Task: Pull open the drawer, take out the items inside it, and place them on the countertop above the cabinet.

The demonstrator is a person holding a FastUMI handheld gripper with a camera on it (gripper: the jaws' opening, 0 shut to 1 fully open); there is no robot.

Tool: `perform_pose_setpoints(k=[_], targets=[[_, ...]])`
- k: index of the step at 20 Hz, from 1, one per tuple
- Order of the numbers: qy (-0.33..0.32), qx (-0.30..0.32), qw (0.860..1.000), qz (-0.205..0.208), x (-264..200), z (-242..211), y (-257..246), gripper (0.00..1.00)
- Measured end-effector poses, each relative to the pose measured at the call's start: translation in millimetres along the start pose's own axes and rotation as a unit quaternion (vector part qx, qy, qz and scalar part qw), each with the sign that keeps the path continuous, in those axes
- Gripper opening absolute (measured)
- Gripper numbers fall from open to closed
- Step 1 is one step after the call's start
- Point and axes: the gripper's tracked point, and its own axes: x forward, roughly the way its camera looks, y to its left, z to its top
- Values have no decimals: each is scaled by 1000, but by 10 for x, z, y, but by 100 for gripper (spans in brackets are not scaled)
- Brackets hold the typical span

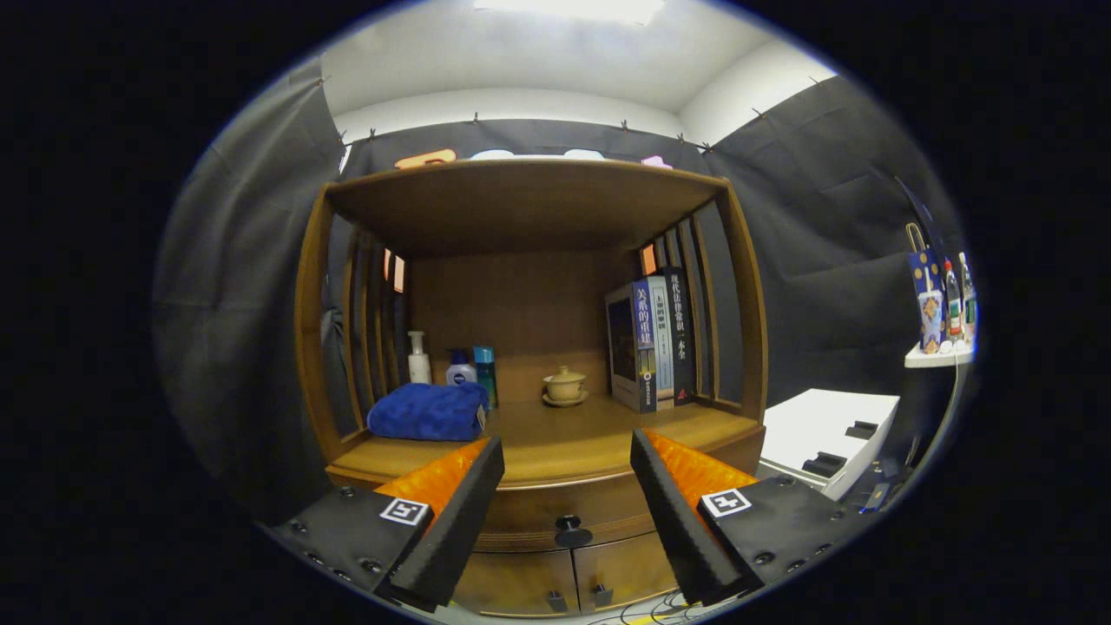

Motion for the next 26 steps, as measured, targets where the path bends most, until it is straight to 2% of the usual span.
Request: perform_pose_setpoints(k=[3,7,11,18,21,24,26], targets=[[30,17,999,12,188,-449,-16,98],[56,-7,998,7,420,-918,-150,98],[98,10,995,26,588,-1359,-147,99],[108,6,993,45,667,-1501,-104,56],[125,37,990,46,639,-1519,-100,49],[134,7,990,41,612,-1517,-112,40],[137,3,990,36,532,-1521,-112,40]])
